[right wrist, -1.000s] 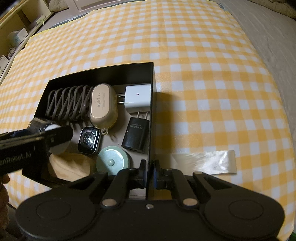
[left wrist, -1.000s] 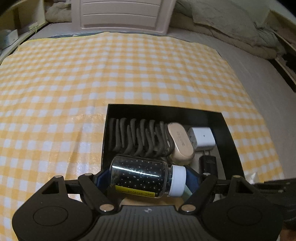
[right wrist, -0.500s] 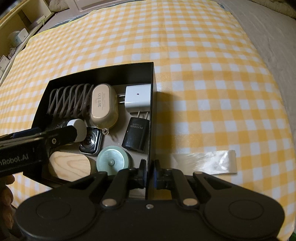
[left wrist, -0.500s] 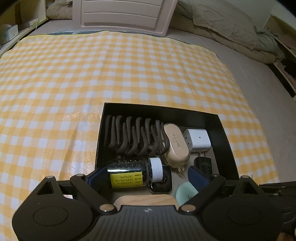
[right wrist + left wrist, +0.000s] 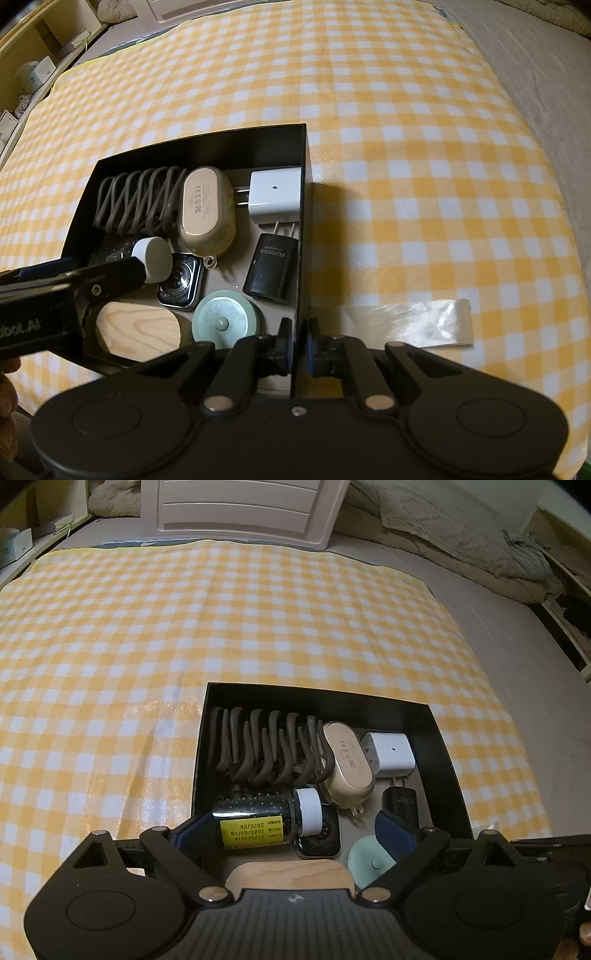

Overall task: Organize rigid objects
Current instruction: 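Lower the bead jar into the box beside the smartwatch and release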

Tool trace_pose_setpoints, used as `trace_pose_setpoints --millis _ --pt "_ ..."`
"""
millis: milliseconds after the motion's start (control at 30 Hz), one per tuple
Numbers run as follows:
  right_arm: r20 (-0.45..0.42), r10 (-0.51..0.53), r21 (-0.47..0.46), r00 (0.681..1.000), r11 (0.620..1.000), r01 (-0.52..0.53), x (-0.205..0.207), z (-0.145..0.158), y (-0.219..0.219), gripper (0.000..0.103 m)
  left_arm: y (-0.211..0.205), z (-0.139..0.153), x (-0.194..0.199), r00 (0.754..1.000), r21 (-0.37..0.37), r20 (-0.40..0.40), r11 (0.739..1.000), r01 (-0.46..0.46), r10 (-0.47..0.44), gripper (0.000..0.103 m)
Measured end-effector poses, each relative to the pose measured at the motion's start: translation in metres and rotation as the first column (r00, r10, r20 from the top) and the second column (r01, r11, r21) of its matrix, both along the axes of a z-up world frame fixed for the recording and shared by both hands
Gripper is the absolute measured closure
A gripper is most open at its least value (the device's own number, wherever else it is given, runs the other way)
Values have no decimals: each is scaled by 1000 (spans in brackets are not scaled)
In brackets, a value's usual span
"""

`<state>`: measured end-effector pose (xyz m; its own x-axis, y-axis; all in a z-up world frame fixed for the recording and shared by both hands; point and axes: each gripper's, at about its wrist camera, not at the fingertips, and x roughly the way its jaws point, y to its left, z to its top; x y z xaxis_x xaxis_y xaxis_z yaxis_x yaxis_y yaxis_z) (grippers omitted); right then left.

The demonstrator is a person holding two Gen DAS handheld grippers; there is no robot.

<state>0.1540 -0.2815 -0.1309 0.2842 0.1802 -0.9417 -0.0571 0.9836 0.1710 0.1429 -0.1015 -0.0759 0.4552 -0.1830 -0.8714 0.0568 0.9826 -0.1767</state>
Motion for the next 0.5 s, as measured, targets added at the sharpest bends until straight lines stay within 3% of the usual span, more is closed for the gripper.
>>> trace_pose_setpoints --millis 500 --pt "2 -2 2 1000 1000 2 0 0 0 95 9 36 -22 987 39 128 995 93 -98 2"
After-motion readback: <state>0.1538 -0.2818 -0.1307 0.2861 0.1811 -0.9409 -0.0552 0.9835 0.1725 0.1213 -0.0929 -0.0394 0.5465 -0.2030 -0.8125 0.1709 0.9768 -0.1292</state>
